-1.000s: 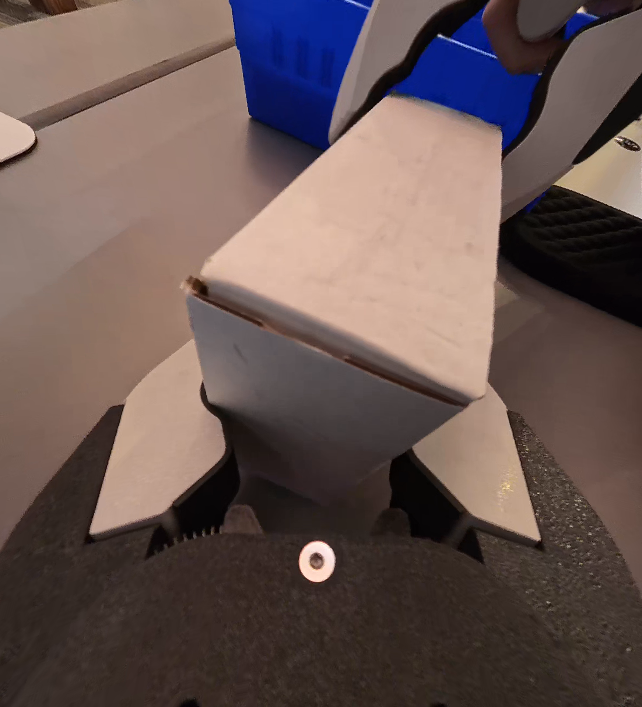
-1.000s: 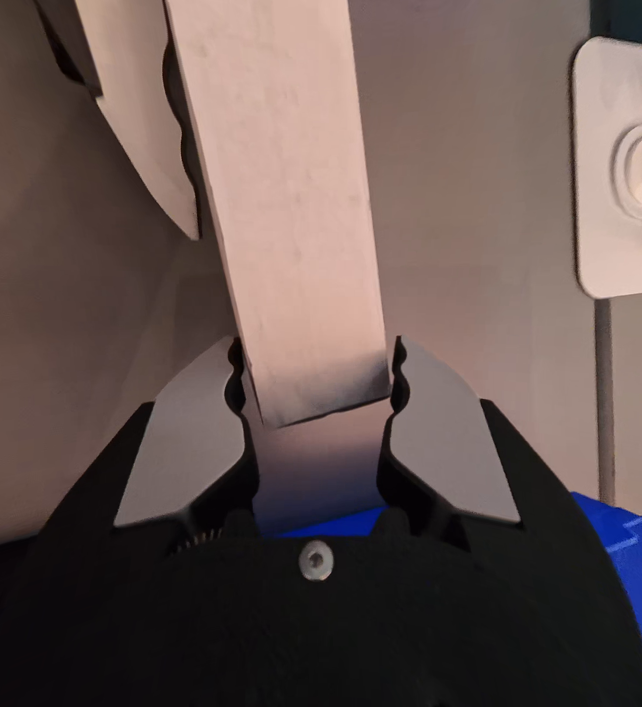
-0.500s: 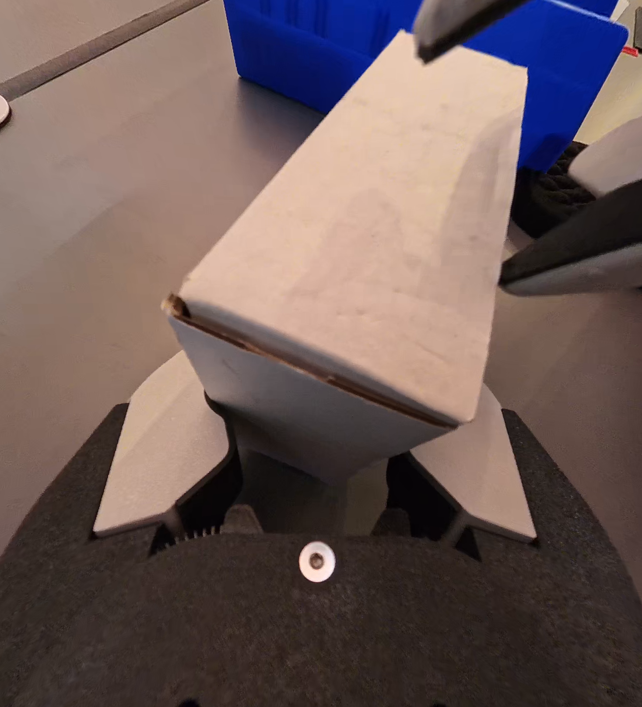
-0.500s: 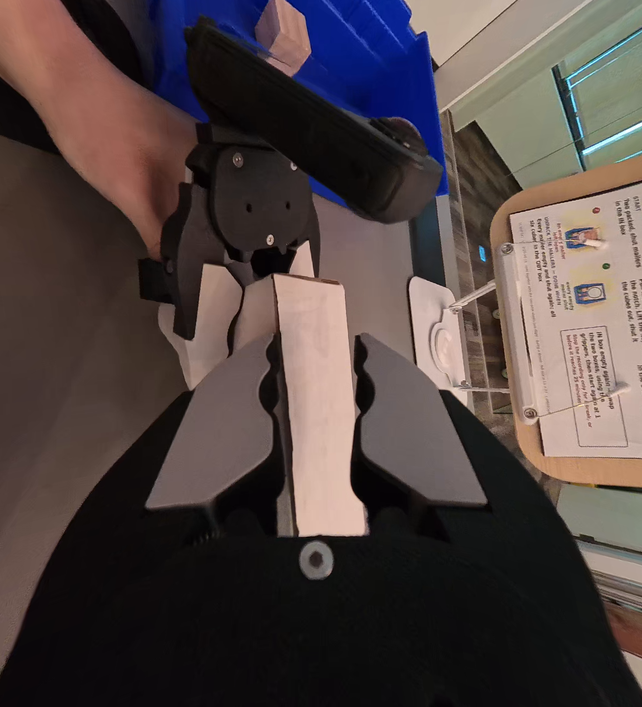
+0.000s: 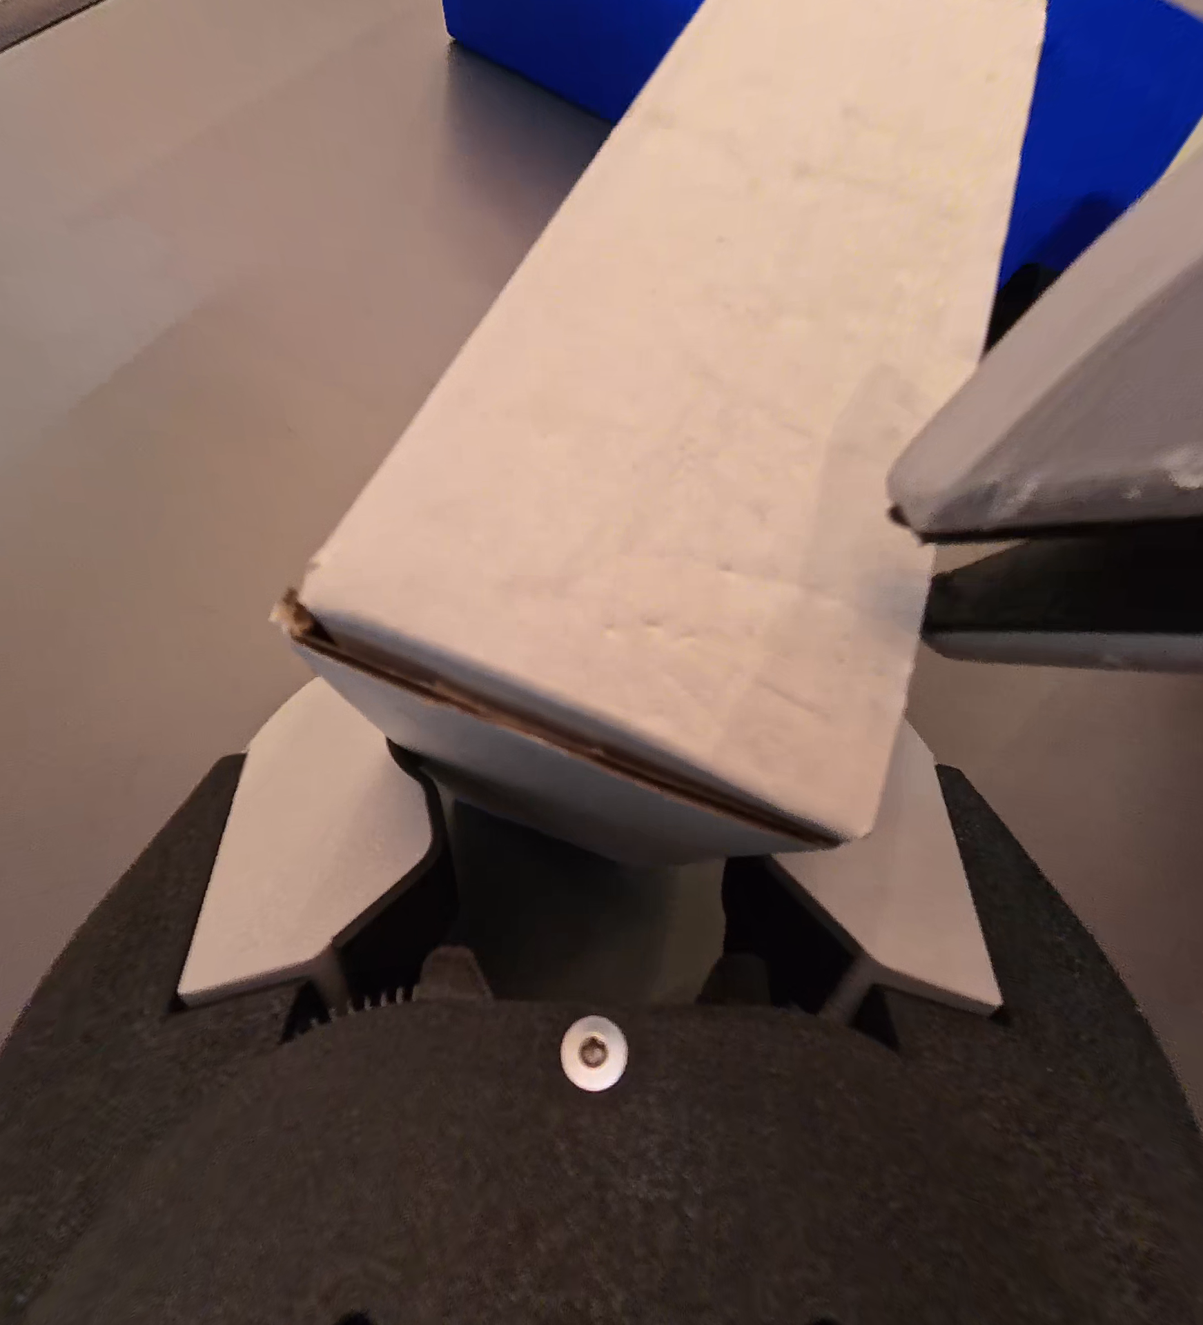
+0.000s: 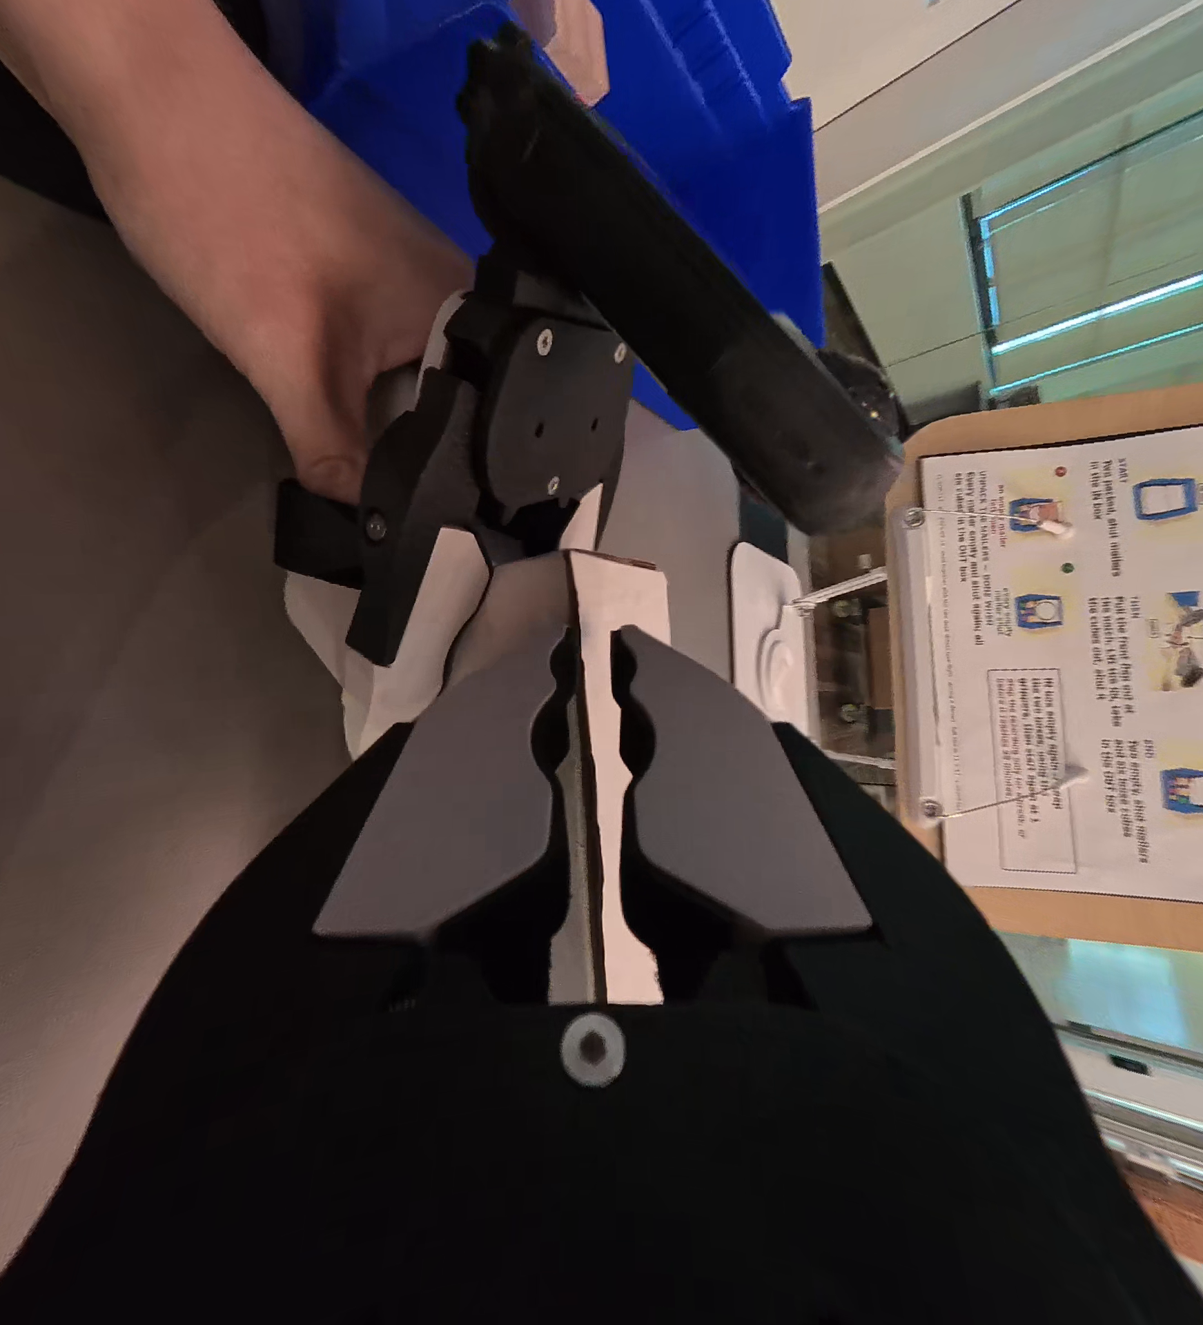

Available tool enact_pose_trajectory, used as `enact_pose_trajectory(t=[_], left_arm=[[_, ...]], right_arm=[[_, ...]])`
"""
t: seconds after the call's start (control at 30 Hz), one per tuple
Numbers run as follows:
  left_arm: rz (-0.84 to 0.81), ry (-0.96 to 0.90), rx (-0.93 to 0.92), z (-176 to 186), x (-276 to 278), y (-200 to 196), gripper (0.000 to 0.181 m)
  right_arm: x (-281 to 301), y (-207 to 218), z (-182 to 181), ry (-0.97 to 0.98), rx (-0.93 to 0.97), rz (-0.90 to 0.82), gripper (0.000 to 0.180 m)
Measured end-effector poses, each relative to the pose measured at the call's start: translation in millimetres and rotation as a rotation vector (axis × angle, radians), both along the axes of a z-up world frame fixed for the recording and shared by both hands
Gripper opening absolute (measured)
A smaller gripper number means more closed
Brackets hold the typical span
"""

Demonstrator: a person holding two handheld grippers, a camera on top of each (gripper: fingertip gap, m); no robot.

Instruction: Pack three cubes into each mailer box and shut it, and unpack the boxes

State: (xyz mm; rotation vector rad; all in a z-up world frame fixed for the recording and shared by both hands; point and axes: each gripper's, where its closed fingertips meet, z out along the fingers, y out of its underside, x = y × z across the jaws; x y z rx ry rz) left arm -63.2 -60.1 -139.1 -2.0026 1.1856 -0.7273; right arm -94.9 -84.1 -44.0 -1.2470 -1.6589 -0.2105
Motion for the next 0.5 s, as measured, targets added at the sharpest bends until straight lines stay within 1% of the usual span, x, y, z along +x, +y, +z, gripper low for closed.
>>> enact_pose_trajectory(t=[0.03,0.1,0.13,0.2,0.23,0.33,0.37,0.4,0.5], left_arm=[[-0.006,0.015,0.02,-1,0,0,0.094],[-0.013,0.047,0.068,-3,0,-1,0.094],[-0.009,0.072,0.094,-5,0,0,0.095],[-0.016,0.104,0.118,-7,2,0,0.107],[-0.015,0.106,0.122,-7,3,0,0.107],[-0.019,0.029,0.137,4,10,1,0.11],[-0.018,-0.012,0.154,11,12,2,0.107],[-0.024,-0.052,0.18,19,15,2,0.108],[-0.029,-0.131,0.265,33,20,1,0.118]], right_arm=[[0,-2,-1,-0.002,-0.027,0.005,0.009],[0,-7,-6,-0.014,-0.077,0.016,0.006],[0,-7,-6,-0.018,-0.073,0.013,0.006],[1,-6,-6,-0.037,-0.053,0.007,0.005],[1,-6,-6,-0.046,-0.043,0.006,0.004],[0,-8,-5,-0.051,-0.035,0.01,0.002],[0,-8,-5,-0.049,-0.036,0.01,0.002],[0,-8,-5,-0.048,-0.035,0.009,0.002],[-1,-9,-5,-0.047,-0.036,0.017,0.001]])
